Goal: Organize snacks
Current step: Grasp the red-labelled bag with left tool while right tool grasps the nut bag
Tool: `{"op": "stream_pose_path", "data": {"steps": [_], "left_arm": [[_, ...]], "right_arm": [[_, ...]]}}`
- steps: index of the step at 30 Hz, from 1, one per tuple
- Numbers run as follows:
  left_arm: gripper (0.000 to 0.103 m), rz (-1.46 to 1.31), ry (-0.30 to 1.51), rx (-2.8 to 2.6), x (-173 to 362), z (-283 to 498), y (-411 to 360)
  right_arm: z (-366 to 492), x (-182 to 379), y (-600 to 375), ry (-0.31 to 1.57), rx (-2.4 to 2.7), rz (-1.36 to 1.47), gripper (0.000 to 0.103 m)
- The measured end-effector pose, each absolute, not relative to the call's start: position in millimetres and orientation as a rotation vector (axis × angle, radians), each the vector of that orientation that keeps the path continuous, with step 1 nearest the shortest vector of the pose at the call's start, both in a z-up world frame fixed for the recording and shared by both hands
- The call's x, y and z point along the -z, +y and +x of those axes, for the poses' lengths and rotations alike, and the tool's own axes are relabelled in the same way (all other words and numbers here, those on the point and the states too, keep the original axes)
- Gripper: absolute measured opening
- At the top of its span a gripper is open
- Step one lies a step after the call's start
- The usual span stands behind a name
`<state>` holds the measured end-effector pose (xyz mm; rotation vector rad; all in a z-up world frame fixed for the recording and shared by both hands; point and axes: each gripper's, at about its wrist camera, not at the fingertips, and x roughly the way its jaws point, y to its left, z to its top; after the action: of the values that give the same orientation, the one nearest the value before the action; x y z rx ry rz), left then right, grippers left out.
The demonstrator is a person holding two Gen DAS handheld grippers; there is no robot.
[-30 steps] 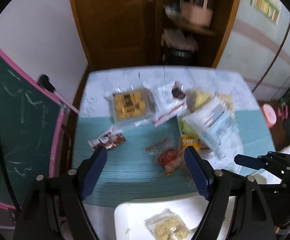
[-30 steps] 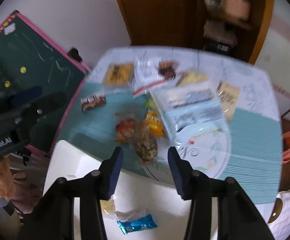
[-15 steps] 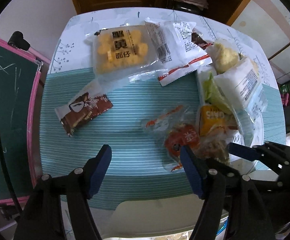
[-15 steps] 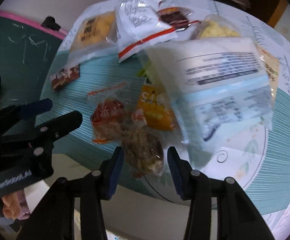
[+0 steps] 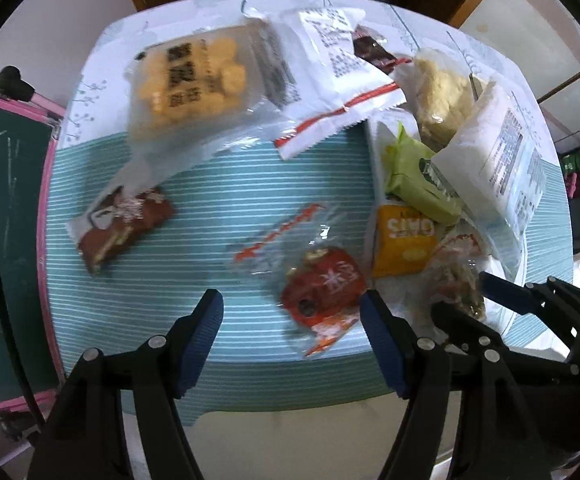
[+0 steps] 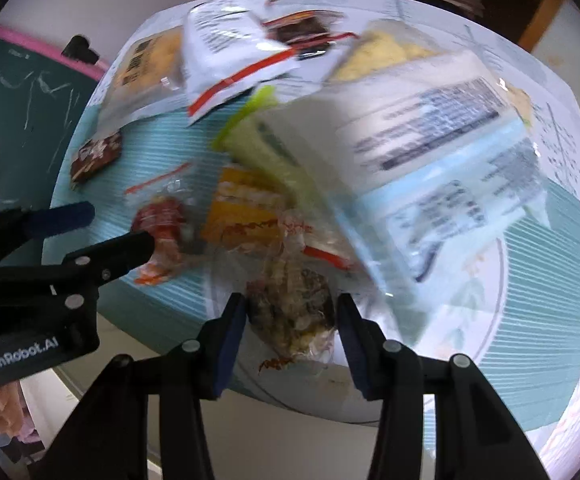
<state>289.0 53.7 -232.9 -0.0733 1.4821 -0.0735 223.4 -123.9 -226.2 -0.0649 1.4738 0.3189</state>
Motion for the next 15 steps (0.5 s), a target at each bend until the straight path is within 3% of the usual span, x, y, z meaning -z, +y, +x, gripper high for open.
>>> {"op": "stream_pose_path", "data": {"steps": [10,13,15], "left_arm": [[0.069,-0.138,1.572,0.051,256.0,306.2,33.5],[0.056,-0.13,1.543,0.043,254.3,303.8,31.8],[0.053,-0.151,1.535,0.048,254.2,297.4,32.1]], "right_arm": [[224.4,229.0,-130.8,1.454,-0.325,-0.028,0.047],[222.0,229.0,-132.4,1.456,-0.328,-0.022,0.047],[218.7,229.9,-135.4,1.451,-0.328,-0.014,0.047]]}}
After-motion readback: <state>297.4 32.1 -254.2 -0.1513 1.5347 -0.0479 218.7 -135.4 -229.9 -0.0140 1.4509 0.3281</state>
